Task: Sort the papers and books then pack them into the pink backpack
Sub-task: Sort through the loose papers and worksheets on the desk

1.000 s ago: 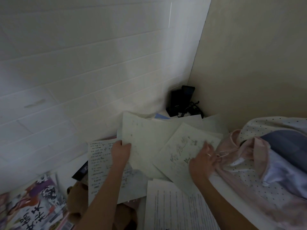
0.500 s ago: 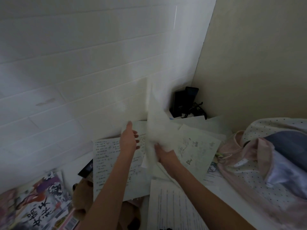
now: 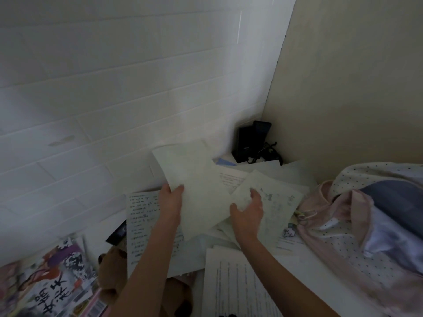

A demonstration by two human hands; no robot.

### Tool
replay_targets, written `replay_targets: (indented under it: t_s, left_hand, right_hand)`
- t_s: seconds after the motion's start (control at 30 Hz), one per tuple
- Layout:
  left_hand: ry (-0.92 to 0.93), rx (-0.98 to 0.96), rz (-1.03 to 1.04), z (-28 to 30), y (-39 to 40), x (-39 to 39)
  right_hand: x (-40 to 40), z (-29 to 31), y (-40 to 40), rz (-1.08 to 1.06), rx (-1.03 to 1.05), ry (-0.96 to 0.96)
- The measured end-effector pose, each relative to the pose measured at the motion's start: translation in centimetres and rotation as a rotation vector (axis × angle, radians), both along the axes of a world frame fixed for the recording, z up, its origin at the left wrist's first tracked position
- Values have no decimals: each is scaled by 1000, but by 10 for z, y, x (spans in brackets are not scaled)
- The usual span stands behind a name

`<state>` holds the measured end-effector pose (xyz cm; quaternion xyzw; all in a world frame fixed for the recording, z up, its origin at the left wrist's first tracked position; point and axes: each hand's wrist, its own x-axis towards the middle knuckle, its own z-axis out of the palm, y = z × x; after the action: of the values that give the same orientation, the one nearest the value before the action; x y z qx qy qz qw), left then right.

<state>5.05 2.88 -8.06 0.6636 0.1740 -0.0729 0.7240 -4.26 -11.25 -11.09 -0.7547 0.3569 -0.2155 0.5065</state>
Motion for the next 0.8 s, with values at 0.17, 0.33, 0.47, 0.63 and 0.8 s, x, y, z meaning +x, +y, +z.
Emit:
replay_targets:
  t_s: [0.17,0.33,0.47,0.63,0.8]
  left_hand:
    - [-158,54,-317,26,-37,-22]
    - [91,-89,-627,12,-43,-29]
    - [9,341,-450,-24,-34,-23]
    - [57,644,-498,-65,-15,-14]
    - [149,674,-541,-82,-23,-5]
  right_hand:
    - [12,26,30,687,564,-30]
    - [17,8,1,13,702,-109]
    - [-2,-17,-60,-335,483,-16]
    - [-37,-41,-113,-267,158,439]
    - [-37,-40,-102,-262,0,551]
